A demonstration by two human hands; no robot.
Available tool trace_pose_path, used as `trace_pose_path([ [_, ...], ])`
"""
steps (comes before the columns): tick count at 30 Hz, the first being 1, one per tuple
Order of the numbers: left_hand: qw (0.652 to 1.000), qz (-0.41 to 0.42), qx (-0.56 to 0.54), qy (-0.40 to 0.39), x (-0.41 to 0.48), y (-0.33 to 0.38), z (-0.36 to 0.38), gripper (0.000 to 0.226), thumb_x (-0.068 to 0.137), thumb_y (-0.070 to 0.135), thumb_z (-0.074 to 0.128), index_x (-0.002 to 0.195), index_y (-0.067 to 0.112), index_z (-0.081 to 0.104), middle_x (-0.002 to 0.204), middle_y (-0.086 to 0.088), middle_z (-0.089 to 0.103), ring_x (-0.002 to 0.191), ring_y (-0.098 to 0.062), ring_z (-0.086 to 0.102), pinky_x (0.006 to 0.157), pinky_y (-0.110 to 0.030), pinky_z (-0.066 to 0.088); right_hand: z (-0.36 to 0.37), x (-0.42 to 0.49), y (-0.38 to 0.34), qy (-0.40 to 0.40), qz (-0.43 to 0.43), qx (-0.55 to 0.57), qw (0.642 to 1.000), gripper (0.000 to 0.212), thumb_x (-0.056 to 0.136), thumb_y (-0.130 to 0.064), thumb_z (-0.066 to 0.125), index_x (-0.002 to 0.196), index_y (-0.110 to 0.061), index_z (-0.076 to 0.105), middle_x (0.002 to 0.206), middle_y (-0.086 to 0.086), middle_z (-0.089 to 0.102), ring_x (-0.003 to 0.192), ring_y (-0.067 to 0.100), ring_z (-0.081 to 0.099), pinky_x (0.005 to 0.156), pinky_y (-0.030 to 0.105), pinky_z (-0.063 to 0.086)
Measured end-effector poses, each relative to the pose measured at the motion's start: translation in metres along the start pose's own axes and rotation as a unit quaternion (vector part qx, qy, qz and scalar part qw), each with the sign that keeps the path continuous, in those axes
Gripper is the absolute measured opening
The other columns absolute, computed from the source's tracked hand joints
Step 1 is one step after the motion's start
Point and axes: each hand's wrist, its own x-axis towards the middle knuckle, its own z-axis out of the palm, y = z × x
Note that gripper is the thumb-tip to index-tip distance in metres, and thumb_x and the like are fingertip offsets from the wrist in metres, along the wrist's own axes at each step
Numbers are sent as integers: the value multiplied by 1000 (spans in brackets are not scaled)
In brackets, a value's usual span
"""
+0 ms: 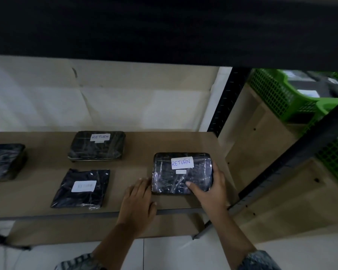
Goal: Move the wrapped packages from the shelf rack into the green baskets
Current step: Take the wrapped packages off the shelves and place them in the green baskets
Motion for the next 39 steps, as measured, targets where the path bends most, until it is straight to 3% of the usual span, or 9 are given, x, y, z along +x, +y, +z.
trace_pose_path([
  [11, 999, -27, 7, -16, -46, 21, -72, 55, 78, 31, 35, 126, 6, 49, 128, -14, 56, 122, -31, 49, 97, -46, 42, -52, -52, -75, 0, 96, 98, 991, 73, 73, -23, 79, 138, -23, 45, 116, -2, 38, 109, 14, 47, 89, 18, 38],
  [15, 999, -4, 1, -31, -56, 40, -111, 53, 75, 26, 49, 124, 4, 50, 128, -18, 55, 121, -34, 49, 95, -50, 45, -89, -75, -109, 12, 109, 124, 986, 69, 74, -18, 78, 135, -22, 47, 120, 4, 41, 101, 8, 51, 67, -4, 40],
  [17, 999, 21, -13, -31, -57, 54, -129, 55, 75, 25, 51, 126, 5, 50, 130, -17, 53, 121, -35, 48, 96, -52, 44, -111, -85, -124, 32, 111, 127, 985, 68, 74, -17, 78, 134, -22, 46, 115, 0, 42, 99, 8, 53, 65, 0, 43],
  [20, 996, 71, -49, -18, -56, 84, -154, 55, 76, 23, 45, 129, 8, 50, 131, -16, 52, 121, -35, 48, 94, -53, 45, -144, -99, -136, 72, 100, 116, 986, 66, 72, -21, 79, 129, -31, 48, 110, -14, 41, 109, 18, 55, 82, 22, 49],
  [24, 985, 136, -101, 14, -52, 130, -178, 51, 80, 28, 39, 125, 7, 54, 126, -17, 55, 114, -35, 52, 91, -52, 47, -194, -119, -146, 113, 82, 122, 983, 72, 65, -44, 81, 130, -33, 51, 122, 0, 48, 112, 18, 58, 94, 44, 51],
  [28, 976, 169, -132, 37, -44, 180, -189, 55, 77, 30, 42, 126, 7, 52, 127, -15, 55, 120, -31, 45, 95, -52, 44, -250, -131, -152, 190, 69, 116, 973, 67, 71, -22, 81, 131, -20, 51, 119, 2, 48, 108, 19, 58, 93, 41, 49],
  [32, 962, 211, -156, 76, -35, 238, -204, 56, 79, 28, 43, 130, 5, 48, 132, -13, 52, 126, -23, 36, 104, -42, 33, -309, -127, -149, 250, 54, 85, 963, 63, 73, -14, 80, 129, -21, 51, 112, 4, 47, 101, 22, 57, 94, 40, 47],
  [36, 958, 234, -137, 91, -23, 304, -212, 56, 81, 28, 44, 133, 8, 46, 136, -8, 50, 129, -22, 38, 107, -36, 22, -368, -109, -133, 287, 45, 86, 953, 72, 63, -40, 78, 128, -16, 56, 116, 7, 51, 104, 26, 59, 94, 47, 49],
  [39, 958, 238, -131, 96, -13, 359, -209, 56, 80, 28, 45, 132, 7, 47, 135, -8, 51, 130, -21, 35, 107, -38, 22, -419, -90, -118, 293, 49, 86, 951, 67, 70, -28, 82, 129, -14, 54, 112, 6, 46, 105, 30, 57, 94, 41, 46],
])
